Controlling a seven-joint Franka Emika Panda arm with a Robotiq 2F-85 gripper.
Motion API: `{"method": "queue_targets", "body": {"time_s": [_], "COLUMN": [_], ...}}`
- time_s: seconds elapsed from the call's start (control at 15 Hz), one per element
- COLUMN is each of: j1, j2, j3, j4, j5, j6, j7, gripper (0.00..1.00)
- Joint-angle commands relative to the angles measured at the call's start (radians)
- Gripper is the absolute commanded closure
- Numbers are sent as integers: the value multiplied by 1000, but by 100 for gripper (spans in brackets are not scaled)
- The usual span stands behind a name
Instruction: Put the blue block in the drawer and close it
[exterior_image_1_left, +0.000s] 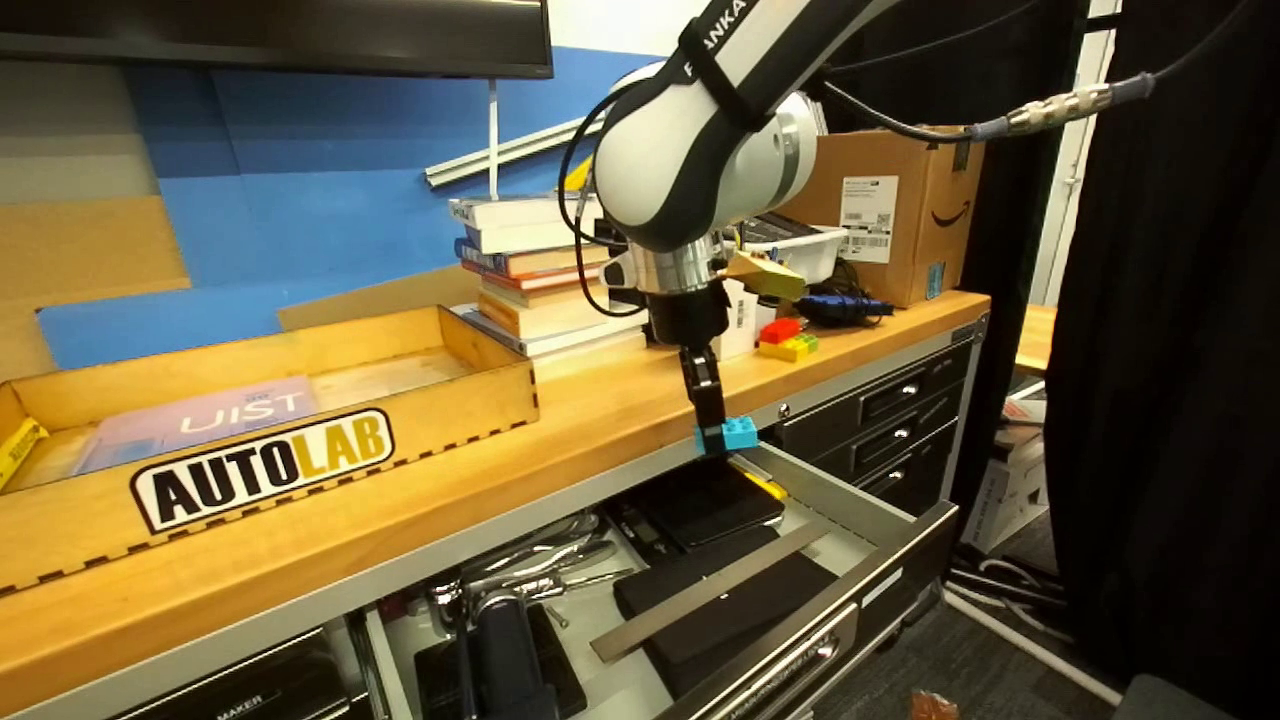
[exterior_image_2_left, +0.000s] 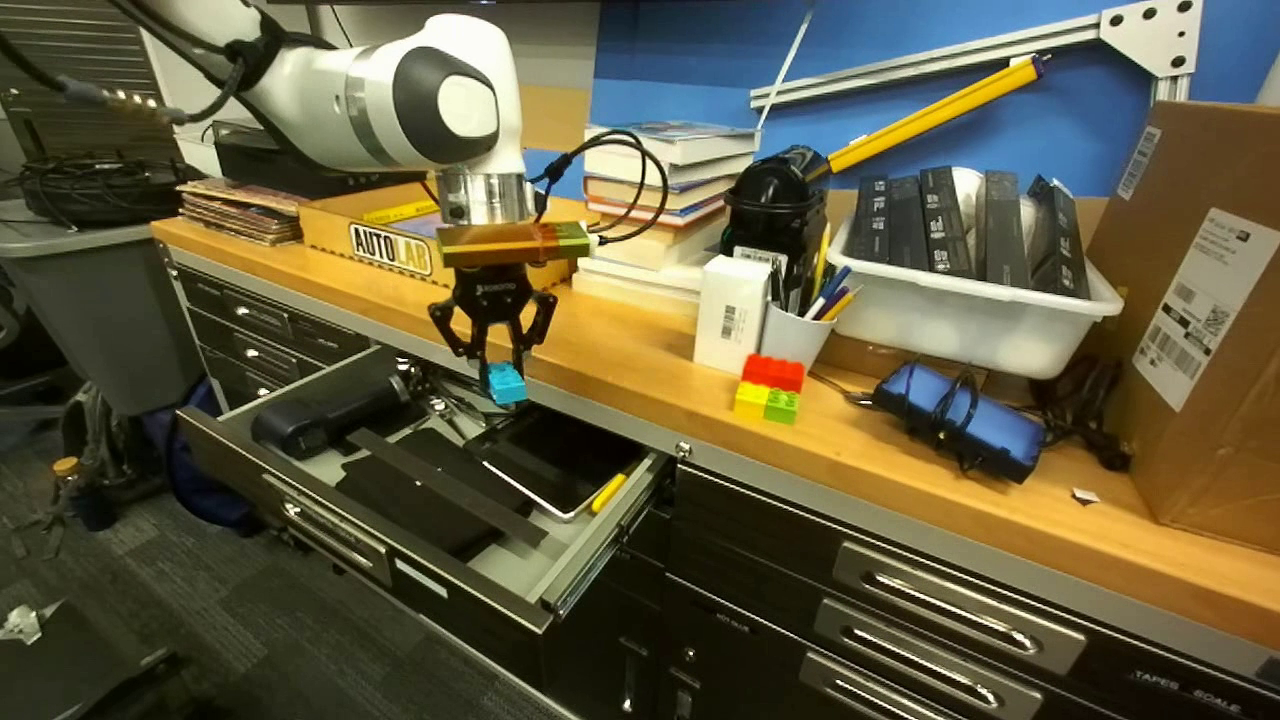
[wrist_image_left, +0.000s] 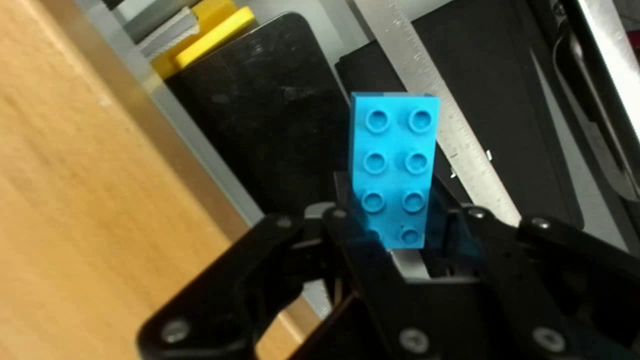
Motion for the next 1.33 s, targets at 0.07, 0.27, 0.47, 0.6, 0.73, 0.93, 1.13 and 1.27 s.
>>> {"method": "queue_targets", "body": {"time_s": [0.07, 0.27, 0.47, 0.6, 0.73, 0.93, 1.13, 1.27], "j1": [13, 25, 36, 42, 45, 44, 41, 37], "j2": [-62, -57, -47, -39, -32, -41, -78, -116], "j3": [2, 11, 22, 27, 29, 28, 23, 12], "j4": [-140, -193, -230, -242, -248, -259, -277, -303], "j5": [34, 46, 60, 75, 79, 83, 90, 88], "j6": [58, 109, 163, 176, 174, 164, 160, 160], "j7": [-47, -45, -42, -44, -41, -34, -17, 22], "gripper": [85, 85, 86, 84, 47, 25, 2, 0]}}
